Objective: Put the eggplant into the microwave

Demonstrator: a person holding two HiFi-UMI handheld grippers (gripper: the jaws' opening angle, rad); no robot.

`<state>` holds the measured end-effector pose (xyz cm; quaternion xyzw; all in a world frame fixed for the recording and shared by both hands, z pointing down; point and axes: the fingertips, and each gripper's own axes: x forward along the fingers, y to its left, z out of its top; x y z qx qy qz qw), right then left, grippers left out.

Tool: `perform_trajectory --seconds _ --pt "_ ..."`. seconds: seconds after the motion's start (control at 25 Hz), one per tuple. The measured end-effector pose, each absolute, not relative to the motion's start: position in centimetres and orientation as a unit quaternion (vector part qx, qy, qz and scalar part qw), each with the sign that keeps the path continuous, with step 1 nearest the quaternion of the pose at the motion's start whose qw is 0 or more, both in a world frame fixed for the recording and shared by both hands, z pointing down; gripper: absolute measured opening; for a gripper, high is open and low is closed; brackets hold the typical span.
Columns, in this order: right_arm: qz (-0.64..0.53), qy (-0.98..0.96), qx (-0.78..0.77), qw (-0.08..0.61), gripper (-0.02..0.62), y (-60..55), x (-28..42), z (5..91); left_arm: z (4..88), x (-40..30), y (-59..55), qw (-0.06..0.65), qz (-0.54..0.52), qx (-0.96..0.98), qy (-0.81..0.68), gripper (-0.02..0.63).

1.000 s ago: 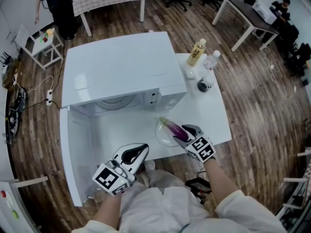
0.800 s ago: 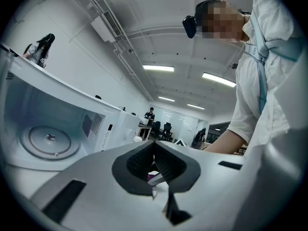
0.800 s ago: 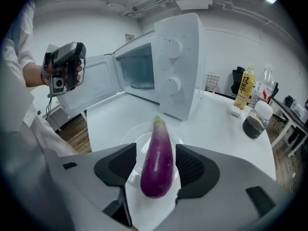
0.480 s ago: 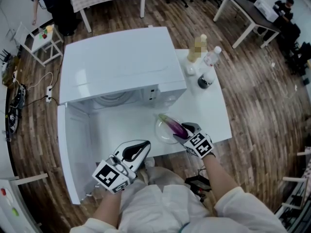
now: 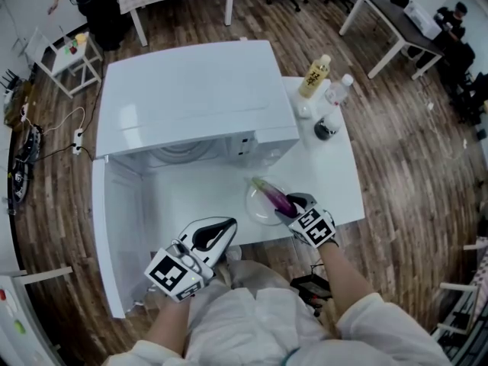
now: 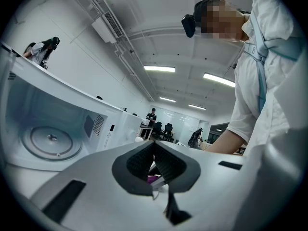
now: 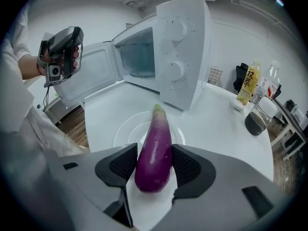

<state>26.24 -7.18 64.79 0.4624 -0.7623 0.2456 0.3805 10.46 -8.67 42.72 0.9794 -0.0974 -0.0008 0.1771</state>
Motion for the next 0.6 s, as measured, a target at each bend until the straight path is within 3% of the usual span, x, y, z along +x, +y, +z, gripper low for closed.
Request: perform_trajectory --seconds 0.6 --pt "0.232 -0.788 0.445 0.358 0.239 -8.8 23.0 62.6 42.4 9.1 -9.3 0.176 -0.015 0.978 -0.111 0.003"
